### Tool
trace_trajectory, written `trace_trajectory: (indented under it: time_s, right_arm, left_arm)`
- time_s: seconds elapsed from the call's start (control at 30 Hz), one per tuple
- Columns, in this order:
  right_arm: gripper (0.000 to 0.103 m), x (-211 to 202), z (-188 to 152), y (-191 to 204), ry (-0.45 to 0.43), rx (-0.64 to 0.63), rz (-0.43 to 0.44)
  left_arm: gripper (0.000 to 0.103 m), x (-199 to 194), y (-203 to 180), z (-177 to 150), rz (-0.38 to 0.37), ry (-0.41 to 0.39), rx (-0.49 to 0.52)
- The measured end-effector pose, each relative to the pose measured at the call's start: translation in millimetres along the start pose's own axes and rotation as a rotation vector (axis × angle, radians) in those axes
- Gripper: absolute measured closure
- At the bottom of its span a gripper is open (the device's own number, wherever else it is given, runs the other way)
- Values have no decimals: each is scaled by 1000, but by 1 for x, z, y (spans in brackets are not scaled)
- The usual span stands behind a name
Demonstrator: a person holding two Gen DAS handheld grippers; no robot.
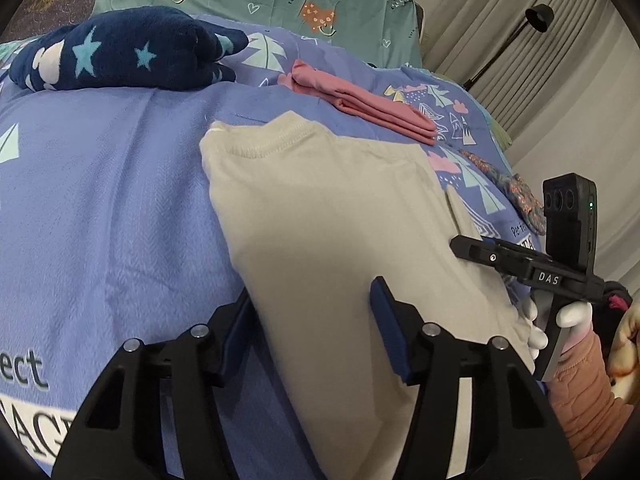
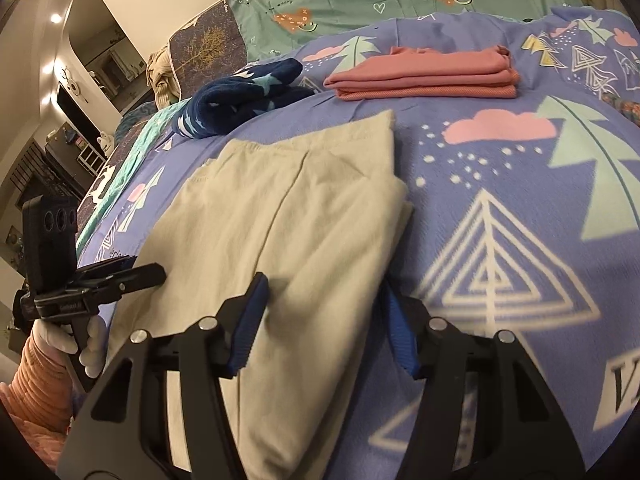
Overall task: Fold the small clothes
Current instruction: 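Grasp the folded sweatshirt edge with the left tool while the right tool grasps beside it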
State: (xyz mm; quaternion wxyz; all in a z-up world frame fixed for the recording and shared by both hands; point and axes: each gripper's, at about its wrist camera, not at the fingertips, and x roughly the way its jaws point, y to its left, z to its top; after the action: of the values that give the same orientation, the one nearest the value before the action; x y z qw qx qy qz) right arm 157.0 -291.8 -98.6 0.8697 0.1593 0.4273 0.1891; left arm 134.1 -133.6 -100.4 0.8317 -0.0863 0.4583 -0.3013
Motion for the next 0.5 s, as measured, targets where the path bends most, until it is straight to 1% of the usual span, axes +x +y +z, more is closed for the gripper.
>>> trace_trajectory:
  time_s: [0.07,0.17,0.2,0.23,0.27,0.3,0.33,0.37,0.4,0.5]
  right_arm:
    - [48,4,4,1,3,-1,-4]
    - [52,7,7,8,3,-28,-34]
    - [54,8,8,11,2,-39,-43]
    - [55,8,8,14,-1,-55,-55]
    - [60,8,8,17,-7,-75,-65]
    - [67,7,8,20,-15,-87,-70]
    - [72,6,8,21,-23,-89,-71]
    - [78,3,8,22,-38,-86,-76]
    - [82,-1,8,24,-54,-86,-80]
    - [85,-16,8,38,-109,-124,-112]
  left_arm:
    - [46,5,0,5,-2,6,0]
    - [47,9,-3,10,17,1,25]
    - [49,11,-2,12,20,-1,27]
    - [53,12,-2,13,22,-3,28]
    - [56,12,-2,14,23,-5,29]
    - [64,11,-2,15,20,-10,30]
    - [69,10,-2,16,18,-16,33]
    - [71,9,-3,16,21,-22,39]
    - [73,5,-6,16,35,-35,55]
    - [76,-9,-24,15,87,-86,135]
